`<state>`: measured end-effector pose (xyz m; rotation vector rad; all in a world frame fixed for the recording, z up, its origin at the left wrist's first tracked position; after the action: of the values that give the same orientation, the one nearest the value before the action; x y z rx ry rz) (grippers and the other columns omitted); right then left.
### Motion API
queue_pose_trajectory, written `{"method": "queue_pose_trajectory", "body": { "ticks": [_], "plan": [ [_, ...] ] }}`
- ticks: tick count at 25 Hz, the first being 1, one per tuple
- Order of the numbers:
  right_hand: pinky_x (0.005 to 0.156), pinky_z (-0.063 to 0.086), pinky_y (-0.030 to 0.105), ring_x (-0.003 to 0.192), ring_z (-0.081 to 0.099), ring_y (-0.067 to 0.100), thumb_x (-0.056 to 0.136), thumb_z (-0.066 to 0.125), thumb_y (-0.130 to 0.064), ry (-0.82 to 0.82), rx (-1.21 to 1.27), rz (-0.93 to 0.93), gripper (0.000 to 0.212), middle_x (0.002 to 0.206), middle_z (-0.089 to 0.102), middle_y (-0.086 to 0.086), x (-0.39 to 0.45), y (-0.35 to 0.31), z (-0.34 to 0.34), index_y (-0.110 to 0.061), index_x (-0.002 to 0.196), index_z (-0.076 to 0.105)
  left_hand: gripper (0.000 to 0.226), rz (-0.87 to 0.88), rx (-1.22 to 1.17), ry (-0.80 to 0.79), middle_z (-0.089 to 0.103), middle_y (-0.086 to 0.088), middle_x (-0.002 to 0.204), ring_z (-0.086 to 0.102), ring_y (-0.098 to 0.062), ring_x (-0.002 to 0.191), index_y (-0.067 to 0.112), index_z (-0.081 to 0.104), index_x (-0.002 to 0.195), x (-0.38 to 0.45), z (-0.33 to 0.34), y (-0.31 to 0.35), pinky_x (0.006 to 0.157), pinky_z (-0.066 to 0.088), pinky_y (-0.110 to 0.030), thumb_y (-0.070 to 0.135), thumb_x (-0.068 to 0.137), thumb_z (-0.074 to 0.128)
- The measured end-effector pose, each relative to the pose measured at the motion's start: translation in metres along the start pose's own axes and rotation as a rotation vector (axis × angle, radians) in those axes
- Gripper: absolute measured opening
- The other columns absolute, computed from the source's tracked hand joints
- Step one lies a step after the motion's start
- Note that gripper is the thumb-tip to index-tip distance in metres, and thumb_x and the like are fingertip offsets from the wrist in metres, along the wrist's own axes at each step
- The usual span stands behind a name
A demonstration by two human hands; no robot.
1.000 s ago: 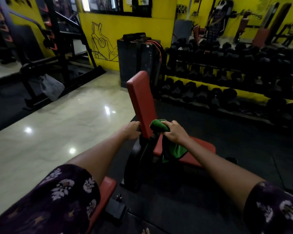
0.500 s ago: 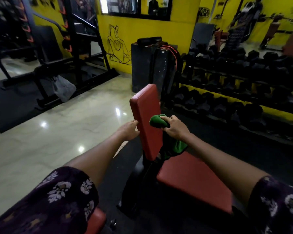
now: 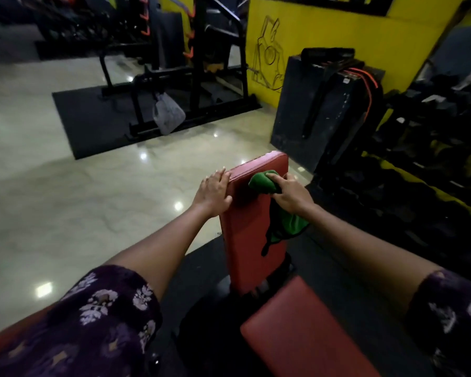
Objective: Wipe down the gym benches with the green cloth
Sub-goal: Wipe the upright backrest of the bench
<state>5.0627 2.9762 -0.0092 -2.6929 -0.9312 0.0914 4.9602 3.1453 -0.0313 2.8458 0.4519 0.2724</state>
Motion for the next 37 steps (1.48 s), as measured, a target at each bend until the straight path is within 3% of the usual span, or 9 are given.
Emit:
{"method": "queue_pose_trajectory", "body": {
  "ticks": [3,6,9,12,18,23,30,35,37],
  "plan": [
    [0.092,0.042,0.040,0.115,0.045,0.035,0.091,0.053,-0.025,0.105,0.020,-0.002,0.060,0.129,0.041,0.016,0.043,0.017,-0.010,-0.034,0.146,0.031,0.068,-0.073,-0.010,0.009,0.019,-0.007,0.156,0.018,-0.023,0.143,0.011,0.021,0.148,0.031,0.015,0.007,0.117,0.014,-0.038,0.030,0.091,0.053],
    [0.097,0.037,0.043,0.118,0.039,0.035,0.093,0.050,-0.027,0.212,0.071,0.032,0.056,0.133,0.039,0.014,0.074,0.017,-0.016,-0.032,0.146,0.031,0.063,-0.115,0.012,0.027,0.030,-0.007,0.151,0.030,-0.024,0.138,0.012,0.029,0.146,0.050,0.031,0.010,0.111,0.024,-0.040,0.040,0.093,0.048],
    [0.097,0.034,0.042,0.120,0.037,0.033,0.091,0.047,-0.024,0.134,-0.037,-0.023,0.059,0.145,0.031,0.010,0.079,-0.003,0.009,-0.037,0.146,0.029,0.057,-0.069,0.060,0.238,0.056,-0.012,0.128,0.056,-0.032,0.112,0.008,0.055,0.128,0.049,0.043,0.011,0.091,0.044,-0.040,0.045,0.086,0.047],
    [0.091,0.039,0.043,0.119,0.038,0.033,0.091,0.045,-0.024,0.089,-0.164,-0.131,0.058,0.150,0.027,0.007,0.085,-0.004,0.029,-0.037,0.145,0.030,0.049,-0.024,-0.002,0.432,0.067,-0.009,0.109,0.064,-0.028,0.094,0.008,0.068,0.111,0.051,0.053,0.006,0.080,0.048,-0.035,0.040,0.078,0.053],
    [0.093,0.035,0.042,0.115,0.041,0.034,0.084,0.046,-0.023,0.135,-0.118,0.109,0.046,0.130,0.044,0.012,0.145,0.020,0.001,-0.027,0.129,0.054,0.043,0.091,0.025,0.589,0.068,-0.008,0.109,0.064,-0.027,0.098,0.009,0.069,0.111,0.065,0.057,0.002,0.083,0.046,-0.035,0.034,0.078,0.057],
    [0.090,0.038,0.039,0.114,0.043,0.032,0.089,0.047,-0.032,0.084,-0.111,-0.154,0.045,0.134,0.043,0.010,0.135,-0.012,0.028,-0.029,0.133,0.049,0.043,0.090,0.008,0.584,0.067,-0.010,0.110,0.063,-0.028,0.099,0.008,0.069,0.111,0.060,0.063,-0.002,0.085,0.045,-0.036,0.033,0.079,0.056],
    [0.101,0.035,0.042,0.125,0.038,0.036,0.093,0.045,-0.032,0.127,0.182,0.360,0.048,0.137,0.038,0.014,0.178,0.081,0.003,-0.026,0.140,0.043,0.043,0.097,-0.009,0.643,0.067,-0.009,0.108,0.062,-0.027,0.098,0.007,0.069,0.109,0.066,0.061,0.003,0.084,0.044,-0.035,0.032,0.077,0.056],
    [0.098,0.038,0.042,0.121,0.039,0.030,0.088,0.051,-0.053,0.228,0.030,-0.035,0.051,0.137,0.037,0.011,0.140,0.027,0.028,-0.031,0.134,0.050,0.043,0.114,0.030,0.648,0.067,-0.009,0.109,0.062,-0.027,0.097,0.008,0.068,0.111,0.066,0.063,-0.004,0.083,0.045,-0.035,0.033,0.078,0.057],
    [0.093,0.040,0.040,0.118,0.041,0.031,0.090,0.047,-0.055,0.193,0.016,-0.076,0.051,0.133,0.038,0.011,0.150,0.039,0.023,-0.031,0.134,0.049,0.043,0.084,0.017,0.627,0.066,-0.008,0.109,0.062,-0.026,0.097,0.008,0.068,0.111,0.068,0.062,-0.003,0.084,0.044,-0.035,0.032,0.077,0.057]
  ]
}}
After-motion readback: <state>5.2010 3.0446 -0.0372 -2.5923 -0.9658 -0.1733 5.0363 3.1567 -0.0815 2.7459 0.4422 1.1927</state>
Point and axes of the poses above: each hand's wrist, its own x-axis towards the middle knuckle, its own z-axis out of the palm, y = z × x, the point moved 4 cm from there along x, towards the middle knuckle
